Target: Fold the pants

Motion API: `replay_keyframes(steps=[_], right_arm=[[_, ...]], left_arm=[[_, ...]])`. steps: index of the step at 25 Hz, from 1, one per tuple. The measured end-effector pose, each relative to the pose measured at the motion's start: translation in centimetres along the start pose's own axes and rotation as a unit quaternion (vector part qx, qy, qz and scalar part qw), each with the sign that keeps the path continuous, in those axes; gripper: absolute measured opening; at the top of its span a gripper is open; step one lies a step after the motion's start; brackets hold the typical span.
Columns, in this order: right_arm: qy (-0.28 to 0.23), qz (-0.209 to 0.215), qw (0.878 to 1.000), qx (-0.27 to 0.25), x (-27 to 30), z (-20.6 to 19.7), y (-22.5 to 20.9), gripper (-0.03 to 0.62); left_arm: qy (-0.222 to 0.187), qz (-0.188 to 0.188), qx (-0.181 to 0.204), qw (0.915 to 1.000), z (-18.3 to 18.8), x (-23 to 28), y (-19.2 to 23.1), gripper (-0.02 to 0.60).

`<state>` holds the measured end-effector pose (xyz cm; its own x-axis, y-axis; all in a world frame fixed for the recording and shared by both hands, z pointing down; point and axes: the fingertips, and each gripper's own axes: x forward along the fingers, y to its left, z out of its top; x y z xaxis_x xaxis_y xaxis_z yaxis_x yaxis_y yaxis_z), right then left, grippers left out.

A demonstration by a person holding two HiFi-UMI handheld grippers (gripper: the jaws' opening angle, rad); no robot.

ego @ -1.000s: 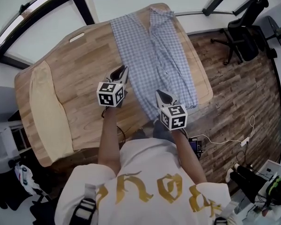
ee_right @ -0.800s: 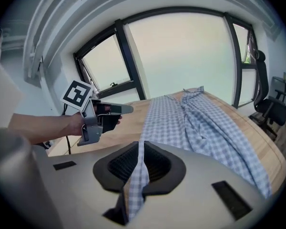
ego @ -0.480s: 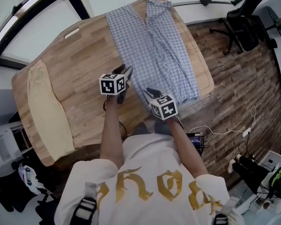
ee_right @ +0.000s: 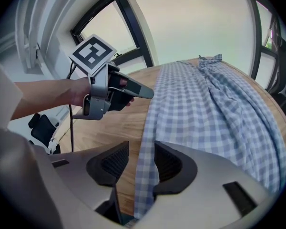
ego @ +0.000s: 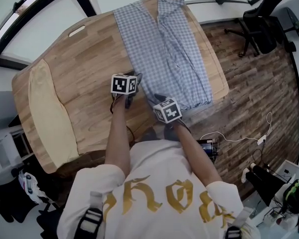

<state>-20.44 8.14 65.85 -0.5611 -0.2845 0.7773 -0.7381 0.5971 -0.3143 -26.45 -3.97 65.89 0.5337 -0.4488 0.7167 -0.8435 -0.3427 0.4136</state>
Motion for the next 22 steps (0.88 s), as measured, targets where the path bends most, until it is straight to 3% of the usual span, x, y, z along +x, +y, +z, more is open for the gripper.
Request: replay_keyframes(steps=[10, 13, 16, 22], right_arm=[[0.044, -0.031, 0.998, -0.041, 2.1, -1.5, -0.9, 0.173], [0.052, -0.068, 0.992, -0.094, 2.1, -1.4, -1.8, 0.048], [0.052, -0.078, 0.987, -0.131, 1.8, -1.2, -1.7, 0.046], [0.06, -0.061, 0.992, -0.097, 1.5, -1.3, -1.6, 0.029]], left_arm=[[0.023, 0.004, 0.007, 0.9997, -0.6, 0.3, 0.0, 0.166], [0.019, 0.007, 0.008, 0.9998, -0.5, 0.3, 0.2, 0.166], [0.006, 0.012, 0.004, 0.9999, 0.2, -0.2, 0.3, 0.166], [-0.003, 0.029, -0.018, 0.9994, 1.3, -0.8, 1.9, 0.166]])
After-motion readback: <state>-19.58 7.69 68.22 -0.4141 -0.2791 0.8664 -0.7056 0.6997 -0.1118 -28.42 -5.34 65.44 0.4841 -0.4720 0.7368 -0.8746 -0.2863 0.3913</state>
